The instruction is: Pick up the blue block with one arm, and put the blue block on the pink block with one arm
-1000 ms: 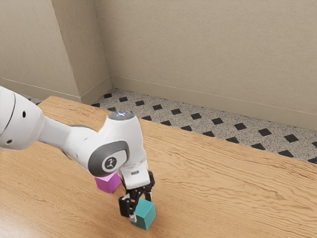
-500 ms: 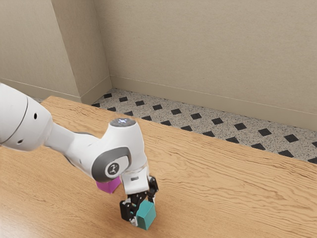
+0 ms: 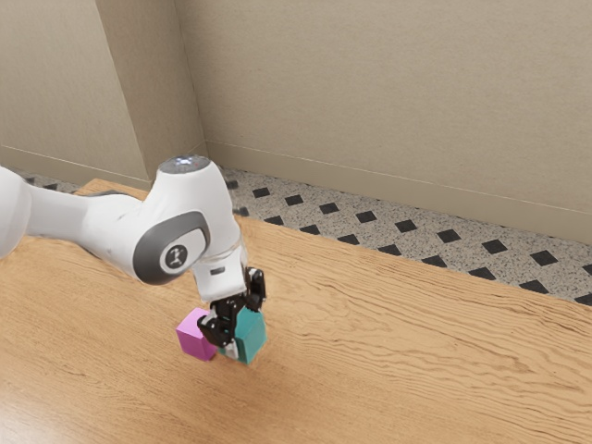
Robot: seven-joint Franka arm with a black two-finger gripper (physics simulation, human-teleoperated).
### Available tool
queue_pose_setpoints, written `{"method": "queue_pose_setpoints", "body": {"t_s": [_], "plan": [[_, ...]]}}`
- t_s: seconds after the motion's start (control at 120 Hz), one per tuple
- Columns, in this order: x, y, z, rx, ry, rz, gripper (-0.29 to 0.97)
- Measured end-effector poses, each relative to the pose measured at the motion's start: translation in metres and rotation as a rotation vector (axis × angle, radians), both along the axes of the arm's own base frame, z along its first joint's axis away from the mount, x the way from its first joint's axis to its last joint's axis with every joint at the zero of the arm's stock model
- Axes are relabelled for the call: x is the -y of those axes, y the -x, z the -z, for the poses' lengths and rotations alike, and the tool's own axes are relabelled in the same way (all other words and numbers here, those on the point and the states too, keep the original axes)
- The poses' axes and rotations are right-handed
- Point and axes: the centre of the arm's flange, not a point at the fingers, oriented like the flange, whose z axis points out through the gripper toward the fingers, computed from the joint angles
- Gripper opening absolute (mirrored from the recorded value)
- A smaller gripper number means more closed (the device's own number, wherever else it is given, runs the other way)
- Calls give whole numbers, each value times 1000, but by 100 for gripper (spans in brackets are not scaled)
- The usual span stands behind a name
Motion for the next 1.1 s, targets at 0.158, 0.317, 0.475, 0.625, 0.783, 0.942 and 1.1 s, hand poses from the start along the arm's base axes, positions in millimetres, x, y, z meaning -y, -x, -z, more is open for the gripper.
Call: {"method": "queue_pose_setpoints", "body": {"t_s": [0.158,0.317,0.475,0.625,0.783,0.942,1.1], "plan": [[-109,-23,-15,-13,7,-192,34],[-116,-25,-8,-39,9,-168,33],[-116,-35,4,-48,11,-134,33],[-123,-43,7,-39,8,-113,33],[-143,-44,8,-35,-1,-116,33],[-162,-41,12,-43,-3,-128,33],[-172,-42,17,-51,-2,-129,33]]}}
